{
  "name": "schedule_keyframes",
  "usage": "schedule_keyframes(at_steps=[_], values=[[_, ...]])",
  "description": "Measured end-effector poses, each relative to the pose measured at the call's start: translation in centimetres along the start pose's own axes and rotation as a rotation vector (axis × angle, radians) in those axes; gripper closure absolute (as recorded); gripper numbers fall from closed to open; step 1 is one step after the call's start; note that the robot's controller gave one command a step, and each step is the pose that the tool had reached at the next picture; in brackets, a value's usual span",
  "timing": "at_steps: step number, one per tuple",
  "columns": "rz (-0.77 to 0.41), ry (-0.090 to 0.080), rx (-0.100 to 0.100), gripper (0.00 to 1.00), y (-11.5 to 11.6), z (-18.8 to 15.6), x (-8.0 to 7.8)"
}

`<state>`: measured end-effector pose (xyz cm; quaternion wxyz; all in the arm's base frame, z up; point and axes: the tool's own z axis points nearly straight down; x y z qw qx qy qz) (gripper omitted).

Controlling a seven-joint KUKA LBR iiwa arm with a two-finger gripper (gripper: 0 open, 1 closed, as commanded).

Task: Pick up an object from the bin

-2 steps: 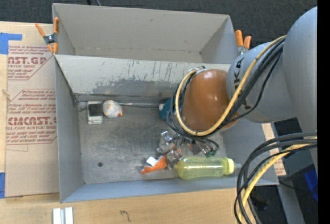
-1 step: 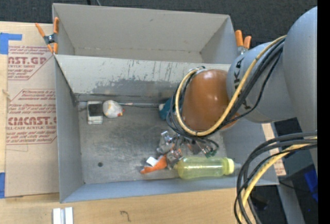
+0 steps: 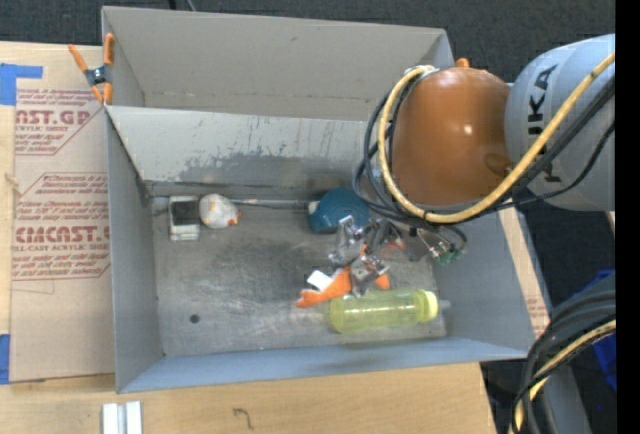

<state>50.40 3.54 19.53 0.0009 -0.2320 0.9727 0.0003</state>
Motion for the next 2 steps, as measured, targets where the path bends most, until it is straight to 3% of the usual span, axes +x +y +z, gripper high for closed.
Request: schedule_keyframes(at_steps=[1, 2], values=[[0.0, 0.0, 0.0, 1.0, 0.0, 0.0, 0.0], [-0.07, 0.005, -0.002, 1.0, -0.2, -3.3, -1.4]])
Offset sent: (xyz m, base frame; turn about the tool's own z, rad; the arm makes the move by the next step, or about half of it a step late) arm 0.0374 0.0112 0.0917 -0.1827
